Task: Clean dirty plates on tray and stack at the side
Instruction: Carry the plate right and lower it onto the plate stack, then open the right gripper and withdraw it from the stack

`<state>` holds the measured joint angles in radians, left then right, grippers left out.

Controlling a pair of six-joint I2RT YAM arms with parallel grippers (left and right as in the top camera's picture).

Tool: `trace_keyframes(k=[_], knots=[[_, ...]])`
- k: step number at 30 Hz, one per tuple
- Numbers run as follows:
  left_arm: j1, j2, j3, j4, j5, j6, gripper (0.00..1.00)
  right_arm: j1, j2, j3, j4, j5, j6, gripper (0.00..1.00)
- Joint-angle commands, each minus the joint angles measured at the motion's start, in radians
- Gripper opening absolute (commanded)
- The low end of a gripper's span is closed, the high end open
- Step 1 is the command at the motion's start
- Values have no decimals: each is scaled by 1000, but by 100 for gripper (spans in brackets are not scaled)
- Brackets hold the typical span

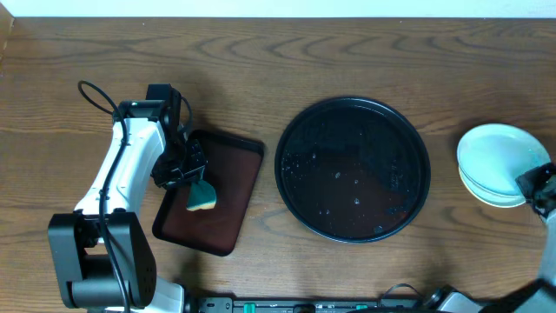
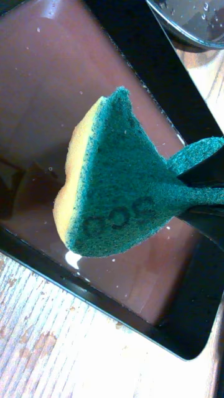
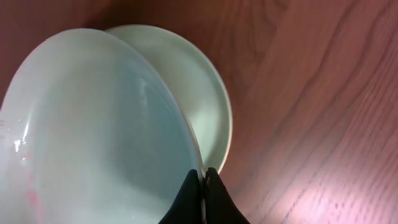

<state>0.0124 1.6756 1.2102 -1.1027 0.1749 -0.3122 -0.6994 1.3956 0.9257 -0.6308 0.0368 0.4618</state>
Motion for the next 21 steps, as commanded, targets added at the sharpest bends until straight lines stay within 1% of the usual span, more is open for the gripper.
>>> trace_keyframes(k=[1,3,4,5,6,7,10,12,14,17,20,21], knots=[[4,-8,-4,-7,1,17,8,-15,64,11,31,-3,-16,1],[4,-8,-4,-10,1,17,8,-17,78,11,46,-4,-37,3],[4,-8,-4,-10,1,17,8,-17,77,11,53,-5,-59,18],[4,-8,-4,-10,1,17,8,-14,71,13,56,-24,-75,24],[4,-8,-4,-10,1,17,8,-13,63,16,56,-60,-85,26],[4,-8,-4,-10,1,23,8,-9,52,18,56,-112,-93,30],[4,-8,-4,-15,1,47,9,12,-9,30,60,-360,-145,45],[4,-8,-4,-29,2,67,8,40,-68,35,50,-549,-173,49],[3,-8,-4,-45,1,92,8,90,-145,40,23,-658,-198,50],[3,-8,-6,-57,1,110,8,191,-273,42,-15,-721,-232,51],[3,-8,-23,-30,1,109,9,307,-392,42,-51,-721,-262,51],[1,-8,-31,-13,2,109,12,346,-428,42,-59,-718,-262,51]])
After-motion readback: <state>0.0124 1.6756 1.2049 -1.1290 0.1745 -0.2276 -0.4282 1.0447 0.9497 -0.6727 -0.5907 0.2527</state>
